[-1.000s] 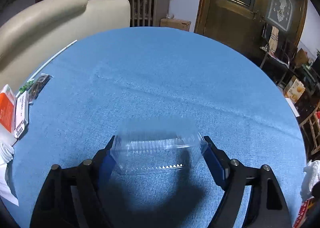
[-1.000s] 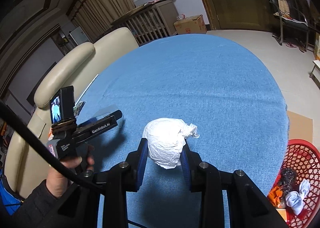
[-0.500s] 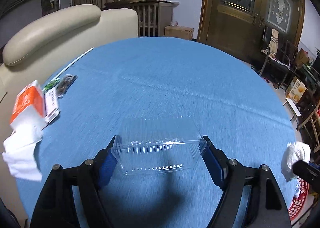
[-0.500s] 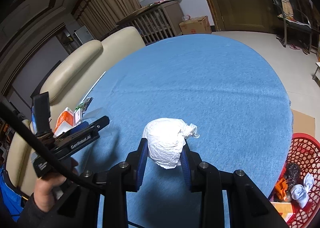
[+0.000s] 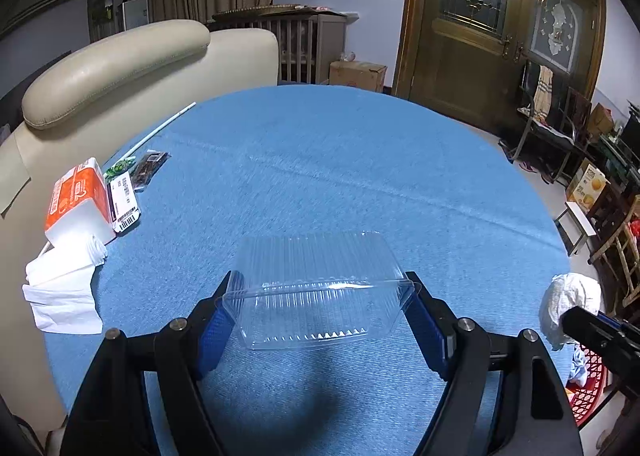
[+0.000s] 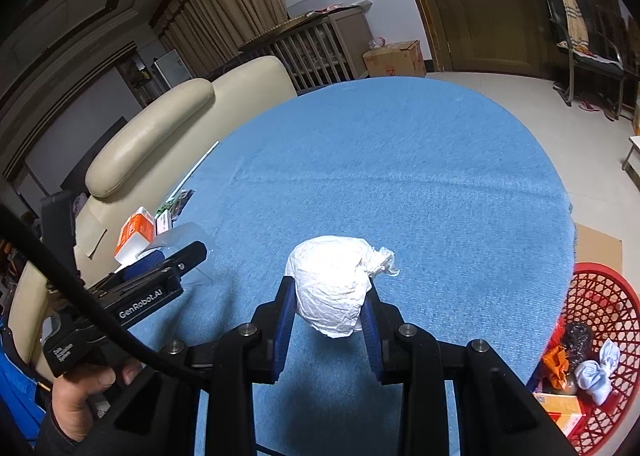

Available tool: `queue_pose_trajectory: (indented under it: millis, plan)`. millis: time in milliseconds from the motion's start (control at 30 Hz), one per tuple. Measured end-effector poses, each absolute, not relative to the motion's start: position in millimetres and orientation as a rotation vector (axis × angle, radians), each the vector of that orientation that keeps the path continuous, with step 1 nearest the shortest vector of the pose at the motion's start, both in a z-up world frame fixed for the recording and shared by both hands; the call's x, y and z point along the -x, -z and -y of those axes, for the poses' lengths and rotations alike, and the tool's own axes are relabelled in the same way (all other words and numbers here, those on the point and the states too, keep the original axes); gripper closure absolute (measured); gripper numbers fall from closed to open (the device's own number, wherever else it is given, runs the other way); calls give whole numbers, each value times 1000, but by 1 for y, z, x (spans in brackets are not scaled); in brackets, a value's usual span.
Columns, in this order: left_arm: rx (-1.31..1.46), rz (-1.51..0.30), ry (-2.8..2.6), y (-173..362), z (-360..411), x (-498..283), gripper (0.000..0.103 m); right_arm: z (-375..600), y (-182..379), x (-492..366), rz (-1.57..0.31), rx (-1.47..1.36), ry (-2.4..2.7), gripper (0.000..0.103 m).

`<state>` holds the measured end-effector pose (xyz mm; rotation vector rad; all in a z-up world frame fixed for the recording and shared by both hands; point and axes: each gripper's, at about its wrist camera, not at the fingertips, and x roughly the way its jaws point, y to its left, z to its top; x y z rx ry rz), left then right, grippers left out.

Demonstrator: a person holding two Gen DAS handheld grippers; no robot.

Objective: Collect trash
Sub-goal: 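Carry the tissue ball and clear plastic box over to the red basket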

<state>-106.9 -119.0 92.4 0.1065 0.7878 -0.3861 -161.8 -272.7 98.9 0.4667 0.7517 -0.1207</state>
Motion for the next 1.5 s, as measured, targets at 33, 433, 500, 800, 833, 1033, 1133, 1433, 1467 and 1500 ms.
queue_pose_trajectory:
  millis: [33,433,500,800,833,1033,1133,1433,1467,1500]
  plan:
    - [-106,-784,389,-94,120,109,23,272,-100,164,-751,-466,122,69]
    - [-121,-756,414,-108,134,127,23,272,-105,178,-725,-456,127,69]
    - [-123,-753,419,-109,136,129,23,273,-105,181,-722,-457,129,69]
    - [-146,-752,459,-112,160,139,23,286,-101,194,-711,-486,165,69]
    - [-149,-755,466,-111,163,140,23,289,-99,198,-711,-491,173,69]
    - [-171,-765,519,-109,186,151,23,305,-92,211,-716,-518,219,69]
    - [-176,-770,553,-108,198,158,23,312,-90,217,-722,-526,247,69]
    - [-207,-768,640,-107,227,179,23,341,-80,243,-747,-561,358,69]
    - [-213,-766,650,-107,231,182,23,345,-80,247,-749,-565,371,69]
    - [-215,-767,657,-107,232,184,23,347,-79,249,-749,-567,379,69]
